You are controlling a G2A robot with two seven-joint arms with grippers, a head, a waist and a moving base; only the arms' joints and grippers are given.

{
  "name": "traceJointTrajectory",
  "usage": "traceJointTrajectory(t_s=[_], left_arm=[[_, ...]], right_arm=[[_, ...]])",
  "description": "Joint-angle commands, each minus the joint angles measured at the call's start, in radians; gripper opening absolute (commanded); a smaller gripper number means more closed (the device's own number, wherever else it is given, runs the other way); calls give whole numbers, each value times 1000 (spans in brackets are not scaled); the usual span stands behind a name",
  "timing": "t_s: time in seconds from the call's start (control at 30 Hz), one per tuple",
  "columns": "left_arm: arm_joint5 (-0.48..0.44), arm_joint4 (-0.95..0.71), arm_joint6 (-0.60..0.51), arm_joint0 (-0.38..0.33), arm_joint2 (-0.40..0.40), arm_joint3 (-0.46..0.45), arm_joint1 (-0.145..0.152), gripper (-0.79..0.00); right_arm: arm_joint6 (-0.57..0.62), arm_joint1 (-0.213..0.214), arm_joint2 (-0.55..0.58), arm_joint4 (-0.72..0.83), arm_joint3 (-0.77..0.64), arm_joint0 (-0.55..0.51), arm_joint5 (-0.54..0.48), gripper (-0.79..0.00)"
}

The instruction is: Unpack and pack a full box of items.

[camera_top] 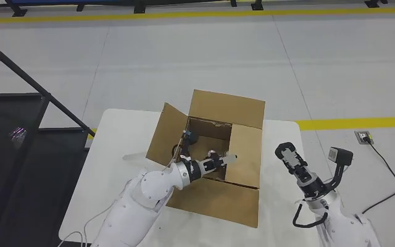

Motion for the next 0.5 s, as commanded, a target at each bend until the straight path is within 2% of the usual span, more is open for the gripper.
traceJointTrajectory(t_s=[0.0,0.23,0.47], left_arm=[[-6,-1,0,-17,14,39,-6,0],[-80,-29,-29,-69,47,145,-23,0],[-150,-78,-38,-135,105,255,-55,0]], right_arm=[[-1,1,10,9,7,-4,-1,0],[-15,5,50,36,10,-39,-7,0],[-25,8,82,53,-12,-81,-22,0]])
